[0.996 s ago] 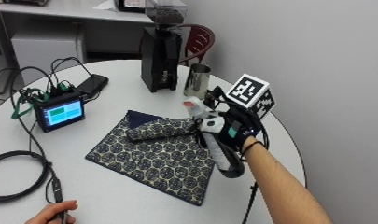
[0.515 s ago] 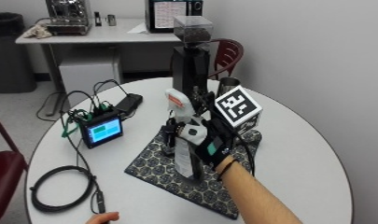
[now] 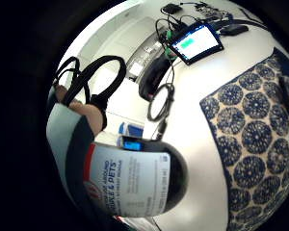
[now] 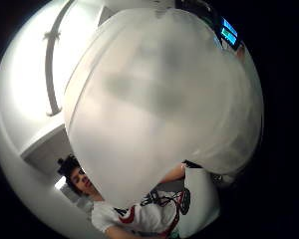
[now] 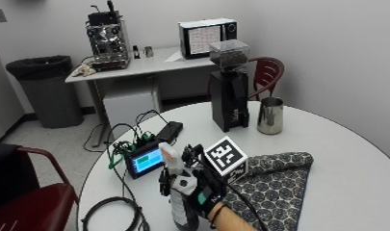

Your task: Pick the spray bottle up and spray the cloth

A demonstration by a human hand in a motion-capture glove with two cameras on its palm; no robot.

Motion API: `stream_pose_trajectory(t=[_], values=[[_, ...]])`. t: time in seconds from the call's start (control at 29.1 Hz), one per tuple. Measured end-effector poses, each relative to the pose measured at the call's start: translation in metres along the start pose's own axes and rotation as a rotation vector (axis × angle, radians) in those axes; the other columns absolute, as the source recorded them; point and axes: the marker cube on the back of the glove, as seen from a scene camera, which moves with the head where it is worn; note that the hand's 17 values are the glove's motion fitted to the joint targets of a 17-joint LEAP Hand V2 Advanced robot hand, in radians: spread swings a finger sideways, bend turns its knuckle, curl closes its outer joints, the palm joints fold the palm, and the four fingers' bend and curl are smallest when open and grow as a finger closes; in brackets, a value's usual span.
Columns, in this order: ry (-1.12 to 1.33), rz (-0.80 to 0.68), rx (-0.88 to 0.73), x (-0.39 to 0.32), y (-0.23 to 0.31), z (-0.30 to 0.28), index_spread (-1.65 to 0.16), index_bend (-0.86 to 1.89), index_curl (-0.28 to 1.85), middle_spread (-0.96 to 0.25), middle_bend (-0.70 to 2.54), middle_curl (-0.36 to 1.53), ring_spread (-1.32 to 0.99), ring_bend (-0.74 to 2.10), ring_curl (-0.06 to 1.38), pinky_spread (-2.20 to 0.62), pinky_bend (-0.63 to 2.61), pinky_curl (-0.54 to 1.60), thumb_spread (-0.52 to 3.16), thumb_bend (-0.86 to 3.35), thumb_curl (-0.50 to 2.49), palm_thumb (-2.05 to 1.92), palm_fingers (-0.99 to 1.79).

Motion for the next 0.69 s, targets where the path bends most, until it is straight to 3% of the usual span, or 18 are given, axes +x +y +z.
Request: stream_pose_trajectory(t=[0.69], values=[[0.0, -0.114, 0.087, 0.003, -0.003, 0.009, -0.2, 0.17, 0.52, -0.09, 0.5, 0.52, -0.13, 0.63, 0.45, -0.09, 0.36, 0.38, 0.6, -0.03, 0.74, 0.9, 1.23]])
